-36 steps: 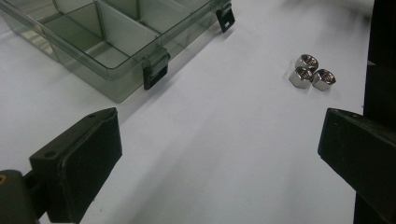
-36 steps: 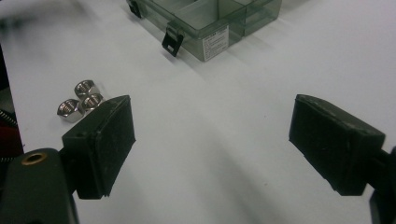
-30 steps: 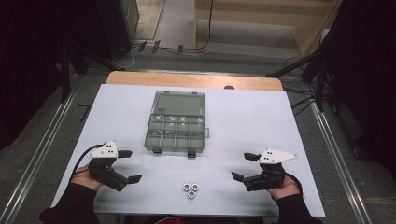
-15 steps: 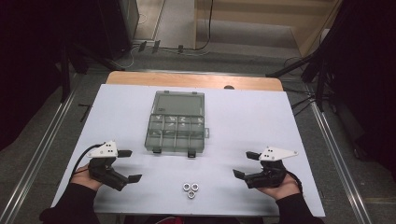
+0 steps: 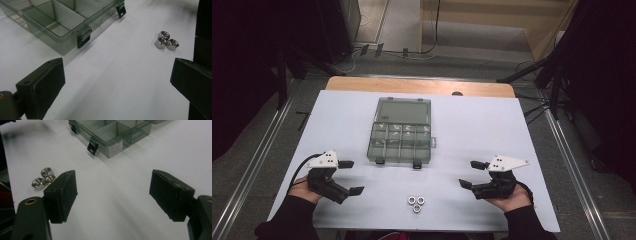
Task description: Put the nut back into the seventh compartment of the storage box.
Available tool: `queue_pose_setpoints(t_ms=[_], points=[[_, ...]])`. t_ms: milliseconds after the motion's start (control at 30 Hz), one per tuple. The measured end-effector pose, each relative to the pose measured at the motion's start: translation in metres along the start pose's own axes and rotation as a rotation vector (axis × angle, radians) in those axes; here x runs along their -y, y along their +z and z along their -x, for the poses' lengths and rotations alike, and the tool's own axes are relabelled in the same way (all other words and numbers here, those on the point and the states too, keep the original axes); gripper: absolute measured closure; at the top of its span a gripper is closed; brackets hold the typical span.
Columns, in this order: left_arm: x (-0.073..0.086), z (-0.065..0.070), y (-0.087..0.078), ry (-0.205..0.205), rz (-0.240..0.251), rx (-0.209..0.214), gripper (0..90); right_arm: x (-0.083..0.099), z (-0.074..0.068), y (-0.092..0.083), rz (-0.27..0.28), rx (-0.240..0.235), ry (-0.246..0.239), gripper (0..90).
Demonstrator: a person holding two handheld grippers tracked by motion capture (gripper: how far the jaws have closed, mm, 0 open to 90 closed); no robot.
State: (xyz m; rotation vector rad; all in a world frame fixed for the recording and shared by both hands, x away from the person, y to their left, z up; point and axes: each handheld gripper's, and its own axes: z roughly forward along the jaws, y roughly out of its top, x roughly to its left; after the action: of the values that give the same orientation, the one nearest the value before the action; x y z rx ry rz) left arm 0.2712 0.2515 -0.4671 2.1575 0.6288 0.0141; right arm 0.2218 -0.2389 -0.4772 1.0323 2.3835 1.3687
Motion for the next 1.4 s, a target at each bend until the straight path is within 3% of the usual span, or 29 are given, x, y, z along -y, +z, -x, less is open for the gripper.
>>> queue_pose_setpoints(t_ms=[400, 700, 1233, 1400], points=[[0.0, 0.0, 0.001, 0.001, -0.008, -0.004, 0.0, -0.011, -0.005, 0.014, 0.022, -0.07, 0.0, 22.0], [0.001, 0.0, 0.002, -0.003, -0.011, 0.002, 0.0, -0.018, -0.012, 0.031, 0.005, -0.103, -0.009, 22.0], [0.0, 0.0, 0.002, 0.002, -0.024, -0.006, 0.0, -0.032, -0.03, 0.056, 0.009, -0.139, -0.089, 22.3], [0.0, -0.001, 0.002, 0.006, -0.03, -0.004, 0.0, -0.035, -0.034, 0.063, 0.012, -0.148, -0.086, 22.5]])
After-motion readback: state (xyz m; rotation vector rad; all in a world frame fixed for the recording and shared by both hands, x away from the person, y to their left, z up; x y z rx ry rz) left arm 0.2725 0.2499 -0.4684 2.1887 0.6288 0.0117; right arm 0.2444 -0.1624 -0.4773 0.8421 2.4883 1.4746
